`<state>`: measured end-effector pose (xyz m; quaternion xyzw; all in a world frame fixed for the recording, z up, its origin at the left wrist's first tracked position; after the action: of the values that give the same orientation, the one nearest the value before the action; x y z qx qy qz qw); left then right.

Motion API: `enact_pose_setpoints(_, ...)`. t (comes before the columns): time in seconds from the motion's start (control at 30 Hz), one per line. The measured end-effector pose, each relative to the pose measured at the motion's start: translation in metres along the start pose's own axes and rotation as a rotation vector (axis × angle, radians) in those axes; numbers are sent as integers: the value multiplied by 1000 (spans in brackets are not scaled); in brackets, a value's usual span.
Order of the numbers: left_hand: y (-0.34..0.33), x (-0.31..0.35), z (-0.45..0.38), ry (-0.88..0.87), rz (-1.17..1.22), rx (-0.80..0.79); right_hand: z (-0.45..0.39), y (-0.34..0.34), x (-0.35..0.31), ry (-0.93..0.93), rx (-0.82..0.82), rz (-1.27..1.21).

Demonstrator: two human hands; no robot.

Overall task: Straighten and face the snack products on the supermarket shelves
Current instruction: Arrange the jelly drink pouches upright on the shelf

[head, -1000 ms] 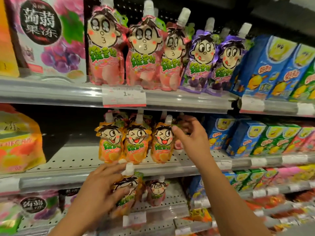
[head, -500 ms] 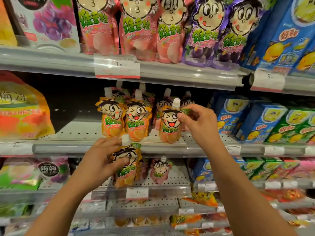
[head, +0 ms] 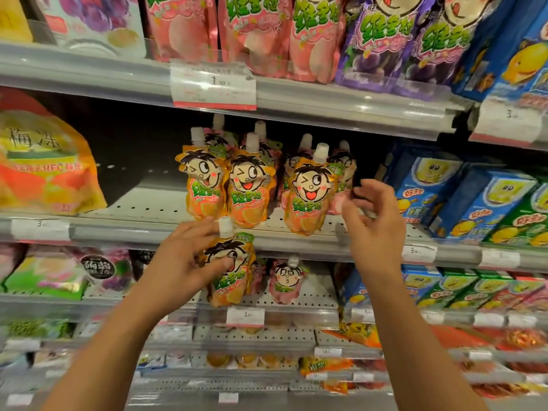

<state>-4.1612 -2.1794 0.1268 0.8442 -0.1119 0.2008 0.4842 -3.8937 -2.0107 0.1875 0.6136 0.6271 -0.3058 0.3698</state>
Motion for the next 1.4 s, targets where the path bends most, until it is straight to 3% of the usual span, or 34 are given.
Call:
enact_pose_setpoints(0.07,1,5,8,-41,-7,34,32,14,-7,93,90,45)
enact_pose_setpoints(0.13,6,7,23,-61,-8,127,62,3,-4,139,-7,108)
enact_pose_setpoints(0.23,12,-11,52,4,44,233,106,-60,30,15,-441,185)
enact_pose_setpoints(0.33,11,-47,77,96,39,218,158,-131,72,-139,-910,329)
enact_pose_setpoints(0.43,12,-81,100,169,-20,151,184,-176,77,-147,-1043,382)
enact_pose_setpoints(0.57,26,-122,131,287,-39,145,181,-214,88,-239,-902,285)
enact_pose_setpoints(0.7,38,-144,155,315,-5,137,160,-231,109,-306,-686,378)
enact_pose_setpoints(0.77,40,-153,162,332,1,125,153,-238,105,-247,-664,462)
enact_pose_setpoints(0.83,42,-162,166,345,-9,129,164,-254,111,-330,-800,534)
enact_pose_setpoints(0.87,42,-166,167,348,-13,130,155,-257,110,-225,-760,615)
enact_pose_setpoints(0.97,37,-171,166,368,-53,135,145,-246,121,-329,-602,632)
enact_pose_setpoints(1.17,11,-186,155,567,-76,175,131,-229,99,-102,-400,671)
enact_pose_setpoints(1.4,-28,-193,116,601,-52,108,166,-180,81,-181,-495,322)
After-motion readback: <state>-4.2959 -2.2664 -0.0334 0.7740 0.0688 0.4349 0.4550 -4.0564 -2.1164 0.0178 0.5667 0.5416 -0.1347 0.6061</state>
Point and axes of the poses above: each hand's wrist, its own z-axis away from the middle knuckle, its own y-axis out of the back of the hand, x = y × z, the point moved 10 cm from there along -z, towards the middle knuckle, and after that the axes turned 10 degrees about -z, right-handed, at the moved point
